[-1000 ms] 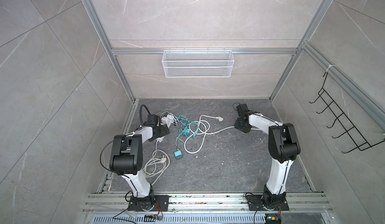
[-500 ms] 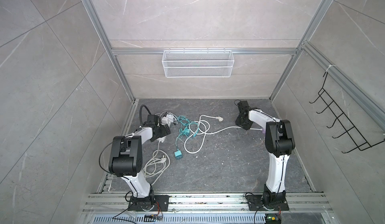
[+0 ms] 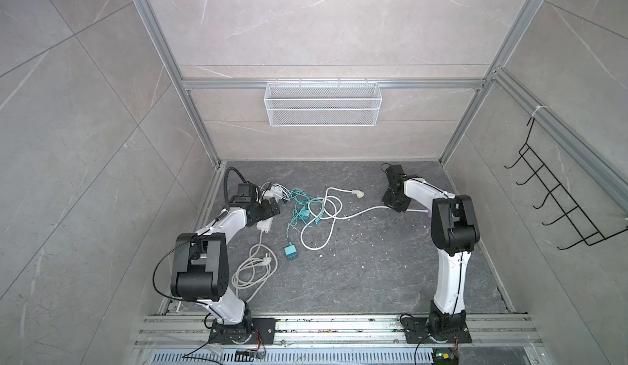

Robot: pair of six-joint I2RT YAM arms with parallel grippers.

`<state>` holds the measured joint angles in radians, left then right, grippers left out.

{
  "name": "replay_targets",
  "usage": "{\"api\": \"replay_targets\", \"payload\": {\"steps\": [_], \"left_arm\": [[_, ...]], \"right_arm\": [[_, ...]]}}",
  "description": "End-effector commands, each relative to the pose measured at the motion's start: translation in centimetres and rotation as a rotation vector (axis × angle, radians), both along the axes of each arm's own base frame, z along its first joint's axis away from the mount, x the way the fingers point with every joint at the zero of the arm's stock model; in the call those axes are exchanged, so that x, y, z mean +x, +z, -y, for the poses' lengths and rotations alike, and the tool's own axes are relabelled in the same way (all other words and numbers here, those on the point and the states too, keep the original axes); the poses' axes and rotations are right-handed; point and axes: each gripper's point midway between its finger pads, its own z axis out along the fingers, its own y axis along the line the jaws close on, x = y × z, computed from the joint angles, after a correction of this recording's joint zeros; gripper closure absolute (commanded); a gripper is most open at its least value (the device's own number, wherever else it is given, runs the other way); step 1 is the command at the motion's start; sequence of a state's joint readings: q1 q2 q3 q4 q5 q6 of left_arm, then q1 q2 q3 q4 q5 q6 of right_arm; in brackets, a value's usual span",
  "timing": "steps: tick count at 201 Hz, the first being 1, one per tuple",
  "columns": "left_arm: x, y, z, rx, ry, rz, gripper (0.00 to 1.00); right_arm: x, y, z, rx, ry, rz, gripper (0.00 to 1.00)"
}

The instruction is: Insert the plug

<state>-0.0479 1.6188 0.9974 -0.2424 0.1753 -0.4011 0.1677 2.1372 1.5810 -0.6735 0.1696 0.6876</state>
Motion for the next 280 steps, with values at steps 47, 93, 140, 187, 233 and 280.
{"api": "replay_targets", "payload": {"steps": [47,93,140,187,233,280], "left_arm": [[0.8,5.8,0.7,-0.024,-0.035,0.128,0.0],[0.7,6.3,0.6,-0.02,-0.033,0.136,0.0],[1.1,6.3,1.0,-0.039,-0.043,0.14,0.0],[1.0,6.2,1.1,-0.039,-0.047,0.138,0.0],[0.9,6.1,0.9,-0.032,-0.047,0.139,0.0],[1.2,5.8,1.1,-0.041,-0.048,0.138,0.0]], "right_arm": [[-2.1,-2.0,-3.1,0.027,0.065,-0.095,0.65],[-0.4,-0.2,-4.1,0.057,0.089,-0.046,0.63],[1.1,2.4,-5.2,0.054,0.086,0.027,0.61],[1.9,0.1,-5.7,0.023,0.082,-0.034,0.6],[0.1,-0.8,-5.1,-0.051,0.088,-0.082,0.6],[-3.6,-2.1,-6.3,-0.059,0.135,-0.146,0.74]]}}
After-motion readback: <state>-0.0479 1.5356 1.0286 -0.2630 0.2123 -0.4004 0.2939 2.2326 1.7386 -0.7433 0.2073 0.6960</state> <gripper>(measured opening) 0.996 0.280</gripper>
